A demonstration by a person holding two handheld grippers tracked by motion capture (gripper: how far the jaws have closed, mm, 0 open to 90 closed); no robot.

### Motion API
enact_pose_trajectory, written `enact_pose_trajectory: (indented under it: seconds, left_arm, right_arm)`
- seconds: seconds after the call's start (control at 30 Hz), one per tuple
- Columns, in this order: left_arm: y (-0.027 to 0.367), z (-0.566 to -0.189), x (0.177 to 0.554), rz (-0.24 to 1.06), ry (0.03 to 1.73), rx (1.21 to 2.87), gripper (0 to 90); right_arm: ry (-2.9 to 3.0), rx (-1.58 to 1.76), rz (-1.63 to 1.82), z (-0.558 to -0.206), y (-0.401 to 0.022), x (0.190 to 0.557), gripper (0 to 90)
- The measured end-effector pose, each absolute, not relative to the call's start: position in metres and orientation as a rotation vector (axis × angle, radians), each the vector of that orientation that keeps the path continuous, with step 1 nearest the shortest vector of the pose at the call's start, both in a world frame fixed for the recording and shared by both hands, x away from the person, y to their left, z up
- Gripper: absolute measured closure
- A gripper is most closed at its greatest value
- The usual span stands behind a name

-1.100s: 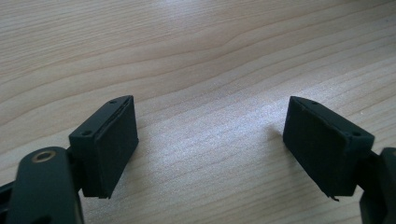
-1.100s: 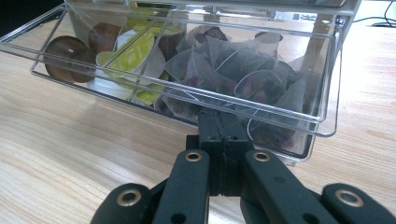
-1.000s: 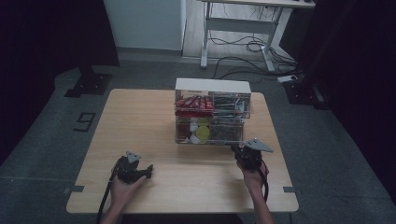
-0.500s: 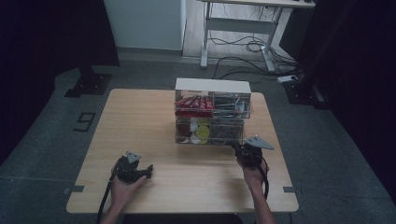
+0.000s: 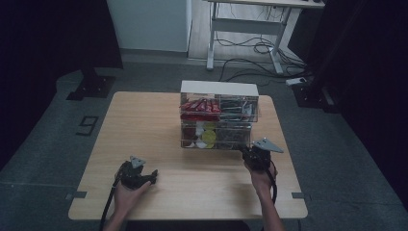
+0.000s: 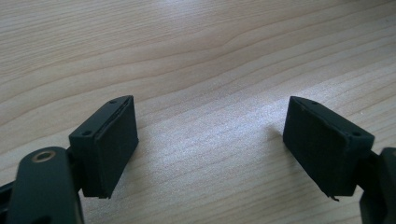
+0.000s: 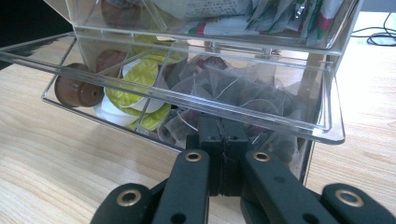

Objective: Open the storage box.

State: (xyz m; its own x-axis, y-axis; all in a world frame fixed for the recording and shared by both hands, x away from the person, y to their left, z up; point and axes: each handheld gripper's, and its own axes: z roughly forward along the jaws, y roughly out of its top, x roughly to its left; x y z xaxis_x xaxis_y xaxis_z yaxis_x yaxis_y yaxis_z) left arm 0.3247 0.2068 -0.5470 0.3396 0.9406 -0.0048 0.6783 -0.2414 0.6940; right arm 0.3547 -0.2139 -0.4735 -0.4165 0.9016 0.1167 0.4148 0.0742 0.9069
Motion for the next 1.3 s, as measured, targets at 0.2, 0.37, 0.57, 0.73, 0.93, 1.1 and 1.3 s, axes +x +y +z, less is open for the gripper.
enact_pose_trajectory:
  seconds: [0.2, 0.37, 0.57, 0.73, 0.93, 1.1, 1.3]
  left_arm:
    - [0.207, -0.547, 0.325, 0.564, 1.411, 2.006, 18.2]
    - [0.207, -0.547, 0.325, 0.563, 1.41, 2.008, 18.3]
    - [0.207, -0.547, 0.324, 0.562, 1.41, 2.009, 18.5]
    - [0.207, -0.547, 0.324, 0.562, 1.411, 2.009, 18.5]
    - [0.207, -0.547, 0.324, 0.562, 1.411, 2.009, 18.5]
    - [0.207, -0.547, 0.324, 0.564, 1.413, 2.006, 18.7]
    - [0.207, -0.547, 0.324, 0.564, 1.413, 2.006, 18.6]
  right_arm:
    - [1.868, 1.312, 1.333, -0.469, -0.214, 0.357, 89.5]
    - [1.852, 1.309, 1.341, -0.463, -0.215, 0.358, 89.4]
    - [1.823, 1.316, 1.358, -0.459, -0.218, 0.361, 89.4]
    - [1.797, 1.33, 1.377, -0.457, -0.217, 0.364, 89.4]
    - [1.779, 1.342, 1.391, -0.453, -0.218, 0.365, 89.4]
    - [1.784, 1.352, 1.378, -0.448, -0.217, 0.368, 89.4]
    - [1.791, 1.355, 1.368, -0.444, -0.217, 0.37, 89.4]
